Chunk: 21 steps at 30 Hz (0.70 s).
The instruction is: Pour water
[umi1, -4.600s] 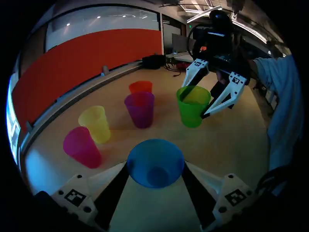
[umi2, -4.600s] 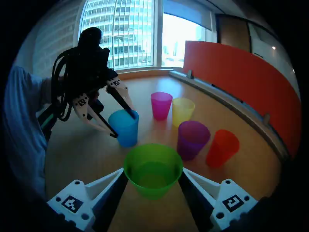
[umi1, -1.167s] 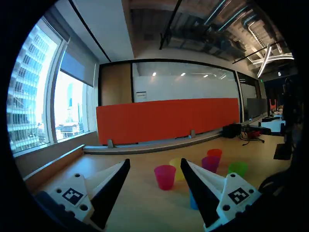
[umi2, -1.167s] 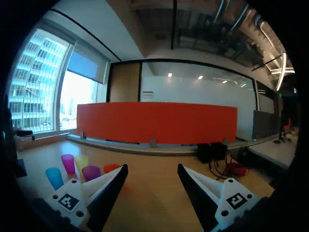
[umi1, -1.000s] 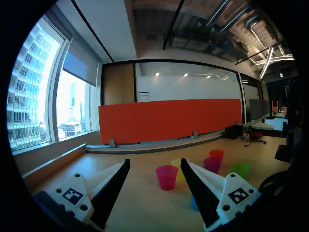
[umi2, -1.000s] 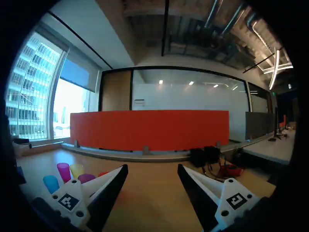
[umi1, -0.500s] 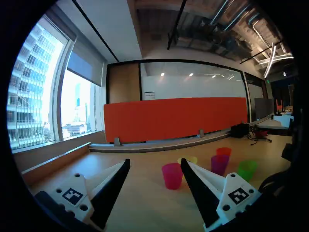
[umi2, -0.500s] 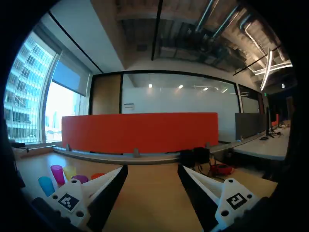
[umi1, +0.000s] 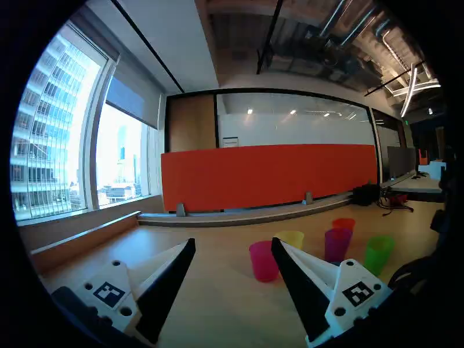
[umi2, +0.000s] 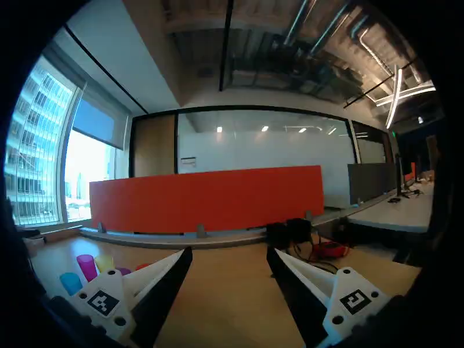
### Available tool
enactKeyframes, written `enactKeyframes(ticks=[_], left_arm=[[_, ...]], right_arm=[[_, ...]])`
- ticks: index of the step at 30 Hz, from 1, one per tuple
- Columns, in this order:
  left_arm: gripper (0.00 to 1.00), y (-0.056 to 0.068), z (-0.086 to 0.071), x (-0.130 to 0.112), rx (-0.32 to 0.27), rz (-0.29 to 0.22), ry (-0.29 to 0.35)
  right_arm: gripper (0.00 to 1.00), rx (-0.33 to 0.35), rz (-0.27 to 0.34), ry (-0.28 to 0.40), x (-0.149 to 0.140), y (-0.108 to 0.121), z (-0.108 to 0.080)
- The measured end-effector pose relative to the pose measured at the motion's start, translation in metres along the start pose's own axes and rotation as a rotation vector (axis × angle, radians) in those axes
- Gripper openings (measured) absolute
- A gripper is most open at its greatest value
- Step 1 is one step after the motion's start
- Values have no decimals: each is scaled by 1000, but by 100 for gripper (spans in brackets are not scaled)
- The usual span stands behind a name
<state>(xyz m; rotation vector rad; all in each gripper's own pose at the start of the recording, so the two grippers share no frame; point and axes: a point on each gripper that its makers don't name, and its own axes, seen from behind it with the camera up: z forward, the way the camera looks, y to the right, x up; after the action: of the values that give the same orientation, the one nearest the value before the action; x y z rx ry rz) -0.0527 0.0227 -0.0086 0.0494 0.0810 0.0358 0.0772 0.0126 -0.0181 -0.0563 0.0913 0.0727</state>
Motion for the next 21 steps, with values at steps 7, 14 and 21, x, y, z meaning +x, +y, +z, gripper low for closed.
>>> enactKeyframes(ticks=[7,14,21], left_arm=[[97,2,1,-9,-2,-22,-4],[97,-4,1,-18,5,-41,-10],[97,-7,1,-27,6,-49,-23]], right_arm=[[99,-1,-3,5,7,-1,1],[99,4,-4,6,9,-6,2],[99,8,-5,5,11,-9,3]])
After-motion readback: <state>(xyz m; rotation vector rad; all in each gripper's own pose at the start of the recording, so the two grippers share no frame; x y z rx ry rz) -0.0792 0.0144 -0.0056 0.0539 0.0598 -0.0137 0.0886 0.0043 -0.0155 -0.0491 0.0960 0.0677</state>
